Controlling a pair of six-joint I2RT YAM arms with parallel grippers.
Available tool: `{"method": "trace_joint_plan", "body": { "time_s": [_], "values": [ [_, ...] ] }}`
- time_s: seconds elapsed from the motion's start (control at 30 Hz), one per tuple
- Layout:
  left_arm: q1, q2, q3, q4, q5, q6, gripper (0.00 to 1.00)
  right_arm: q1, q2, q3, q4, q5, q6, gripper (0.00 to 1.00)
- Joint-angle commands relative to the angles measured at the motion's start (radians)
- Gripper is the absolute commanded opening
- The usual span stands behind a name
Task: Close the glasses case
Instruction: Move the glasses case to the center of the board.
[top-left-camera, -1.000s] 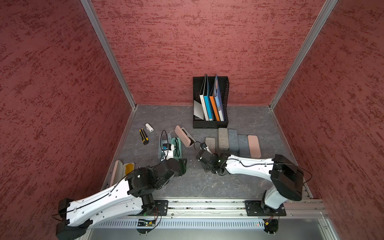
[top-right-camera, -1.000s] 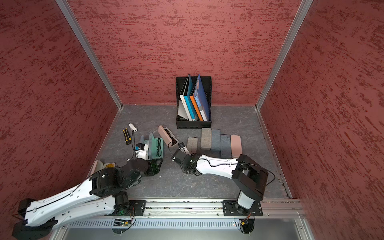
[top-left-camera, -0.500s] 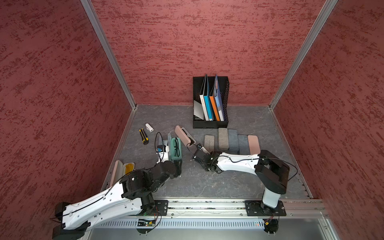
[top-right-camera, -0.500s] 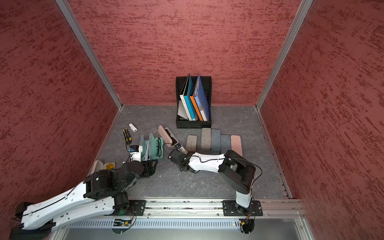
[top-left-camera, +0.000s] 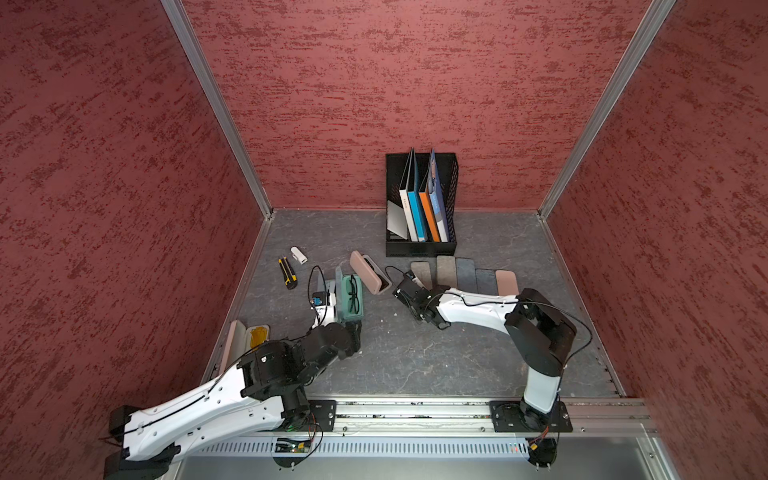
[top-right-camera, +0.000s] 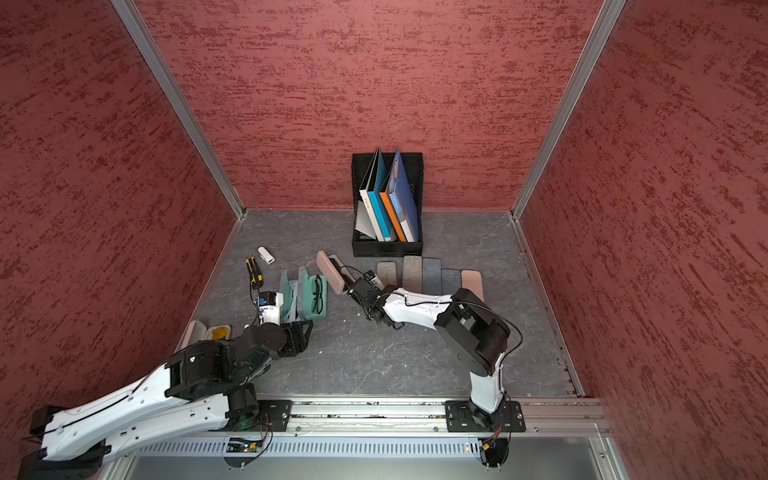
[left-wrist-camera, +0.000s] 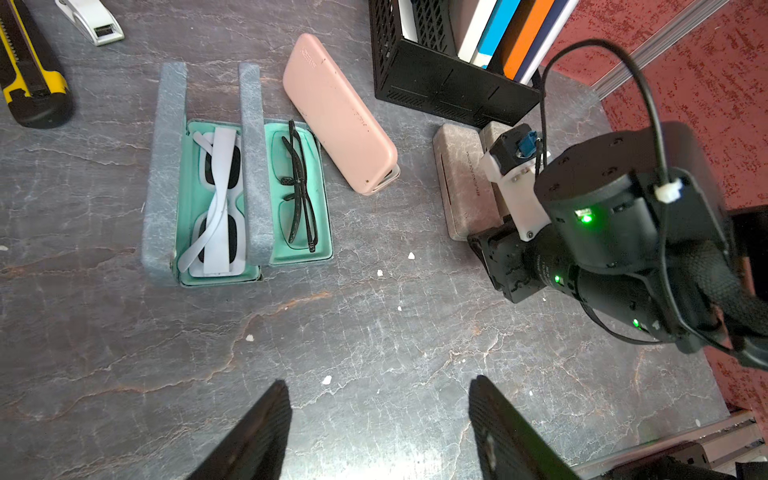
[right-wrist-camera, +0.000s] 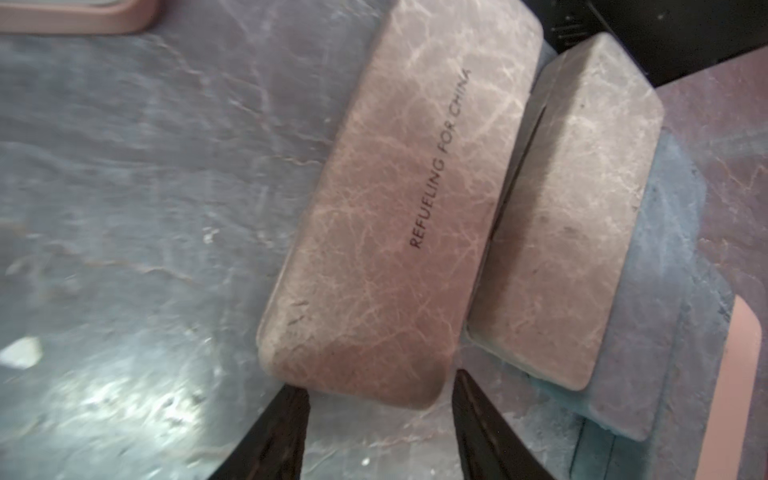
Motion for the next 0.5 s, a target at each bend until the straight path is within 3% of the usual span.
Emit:
{"method": "trace_joint_plan", "body": {
  "time_s": [0.0,0.23,0.47],
  "values": [
    [-0.003,-0.018,-0.011,-0.019,-0.017,-0.009,0.70,-0.022,0.018,0.036,-0.002,-0.007,-0.013,0.55],
    [-0.002,-0.023,-0.032,-0.018,-0.012,-0.015,0.70,-0.032,0.018,0.053,-0.023,-0.026,0.025,0.55],
    [0.017,0.021,-0.059,0.041,0.050,-0.015,0.72,-0.031,-0.175,-0.055,0.092,-0.186,0.051,0.60]
  ]
}}
